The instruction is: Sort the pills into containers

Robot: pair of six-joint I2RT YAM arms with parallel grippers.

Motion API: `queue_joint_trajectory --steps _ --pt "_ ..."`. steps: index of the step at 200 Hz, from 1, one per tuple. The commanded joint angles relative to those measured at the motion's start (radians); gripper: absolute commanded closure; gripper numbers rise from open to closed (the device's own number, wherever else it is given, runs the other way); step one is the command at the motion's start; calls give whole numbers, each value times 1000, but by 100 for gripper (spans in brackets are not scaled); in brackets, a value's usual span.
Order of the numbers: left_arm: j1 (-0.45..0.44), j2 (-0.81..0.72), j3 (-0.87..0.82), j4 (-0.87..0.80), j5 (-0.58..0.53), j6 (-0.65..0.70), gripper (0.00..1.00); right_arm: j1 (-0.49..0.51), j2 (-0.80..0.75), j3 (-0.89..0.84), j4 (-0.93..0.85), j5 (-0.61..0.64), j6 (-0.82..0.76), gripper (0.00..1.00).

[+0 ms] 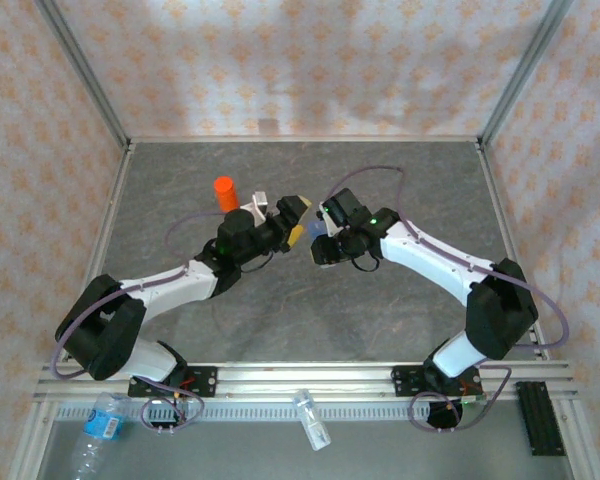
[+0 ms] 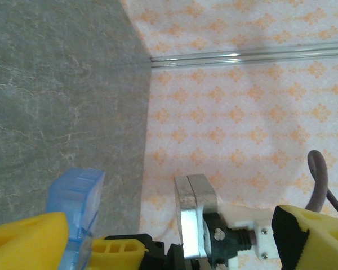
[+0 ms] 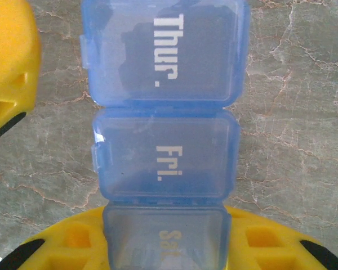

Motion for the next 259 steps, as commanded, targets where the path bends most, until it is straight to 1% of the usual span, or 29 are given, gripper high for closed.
queue_joint_trajectory --steps 1,113,201,259 --pt "-13 10 -1 44 10 -12 6 -10 7 33 9 27 13 67" --pt "-38 70 26 89 7 -31 7 -18 -1 21 17 21 20 67" --pt "-43 37 44 47 0 -14 7 -22 13 9 28 26 23 67" --pt "-48 36 62 48 1 -17 7 -22 19 8 31 22 22 67"
